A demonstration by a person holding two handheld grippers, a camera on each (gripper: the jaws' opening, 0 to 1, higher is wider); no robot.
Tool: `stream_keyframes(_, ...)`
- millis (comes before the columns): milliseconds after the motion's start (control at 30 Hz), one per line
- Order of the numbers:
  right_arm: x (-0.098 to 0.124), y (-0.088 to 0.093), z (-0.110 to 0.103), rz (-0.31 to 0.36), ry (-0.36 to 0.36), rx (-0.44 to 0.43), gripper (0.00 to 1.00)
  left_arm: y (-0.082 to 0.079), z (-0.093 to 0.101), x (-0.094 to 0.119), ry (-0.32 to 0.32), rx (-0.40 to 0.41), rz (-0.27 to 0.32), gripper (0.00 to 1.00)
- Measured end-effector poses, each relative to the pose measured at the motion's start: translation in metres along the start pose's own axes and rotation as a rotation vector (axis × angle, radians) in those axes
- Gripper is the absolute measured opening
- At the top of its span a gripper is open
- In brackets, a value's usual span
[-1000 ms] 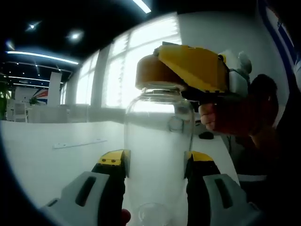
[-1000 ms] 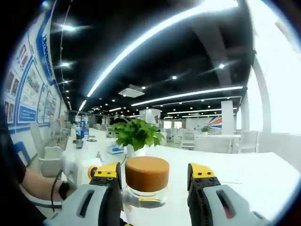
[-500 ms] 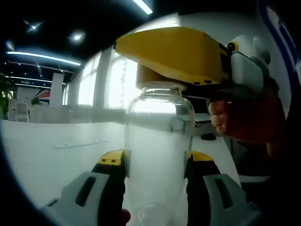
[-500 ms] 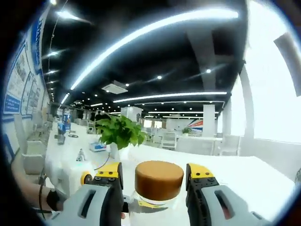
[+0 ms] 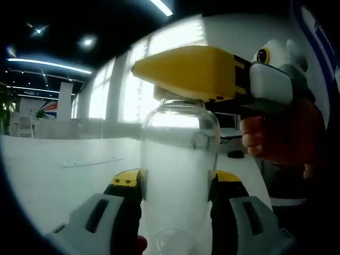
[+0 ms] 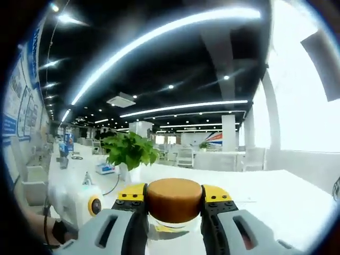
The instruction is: Open cup lid place lid on tabletop
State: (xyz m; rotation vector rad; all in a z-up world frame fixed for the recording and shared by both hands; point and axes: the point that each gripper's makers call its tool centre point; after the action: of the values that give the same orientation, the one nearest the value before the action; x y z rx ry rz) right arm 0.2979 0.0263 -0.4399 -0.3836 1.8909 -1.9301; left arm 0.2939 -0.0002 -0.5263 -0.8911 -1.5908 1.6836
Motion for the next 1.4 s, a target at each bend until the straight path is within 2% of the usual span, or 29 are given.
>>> stream_keyframes(133, 0.0, 0.0, 0.0, 0.002, -0.008, 0.006, 0.33, 0.0, 0.001, 0.0, 0.003, -0.001, -0.002, 0.4)
stream_keyframes(267, 0.0, 0.0, -0.002, 0.001, -0.057, 0.005, 0.33, 0.0, 0.001, 0.0, 0.008, -0.002, -0.005, 0.4)
stream_keyframes(400, 0.001, 0.0, -0.004, -0.005, -0.15, -0.038, 0.33, 0.001, 0.002, 0.001, 0.016, -0.002, -0.009, 0.4)
stream_keyframes(500, 0.001, 0.0, -0.007, -0.004, -0.208, -0.025, 0.33, 0.001, 0.002, 0.0, 0.019, -0.002, -0.011, 0.4)
stream_keyframes(700, 0.001, 0.0, -0.014, -0.007, -0.376, -0.015, 0.32, 0.001, 0.002, 0.0, 0.021, -0.004, -0.017, 0.4)
stream_keyframes(800, 0.002, -0.001, -0.016, 0.005, -0.455, -0.008, 0.32, 0.001, 0.002, 0.0, 0.023, -0.004, -0.02, 0.4)
stream_keyframes(900, 0.002, -0.001, -0.018, 0.021, -0.537, -0.038, 0.32, 0.002, 0.003, 0.0, 0.026, -0.005, -0.022, 0.4)
stream_keyframes(967, 0.002, -0.001, -0.018, 0.022, -0.561, -0.044, 0.32, 0.002, 0.003, 0.0, 0.028, -0.004, -0.023, 0.4)
stream_keyframes(1033, 0.004, -0.002, -0.021, 0.046, -0.625, -0.007, 0.32, 0.002, 0.002, 0.0, 0.029, -0.005, -0.025, 0.4)
stream_keyframes(1167, 0.005, -0.003, -0.023, 0.059, -0.734, -0.029, 0.32, 0.002, 0.001, 0.0, 0.032, -0.005, -0.027, 0.4)
stream_keyframes(1300, 0.005, -0.003, -0.023, 0.061, -0.802, -0.031, 0.32, 0.002, 0.001, 0.0, 0.036, -0.005, -0.028, 0.4)
stream_keyframes(1400, 0.005, -0.004, -0.024, 0.059, -0.828, -0.016, 0.32, 0.002, 0.001, -0.001, 0.039, -0.004, -0.028, 0.4)
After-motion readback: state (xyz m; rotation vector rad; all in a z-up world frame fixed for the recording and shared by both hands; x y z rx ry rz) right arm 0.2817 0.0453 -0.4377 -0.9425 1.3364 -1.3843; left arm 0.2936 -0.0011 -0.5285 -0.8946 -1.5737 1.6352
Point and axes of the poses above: the point that each gripper's makers call its tool centre point, and the gripper's own axes: x roughly backward along the fingers, z roughly to its right, y roughly out of its underside, and after that the axes turned 1 degree about -z, right-handed
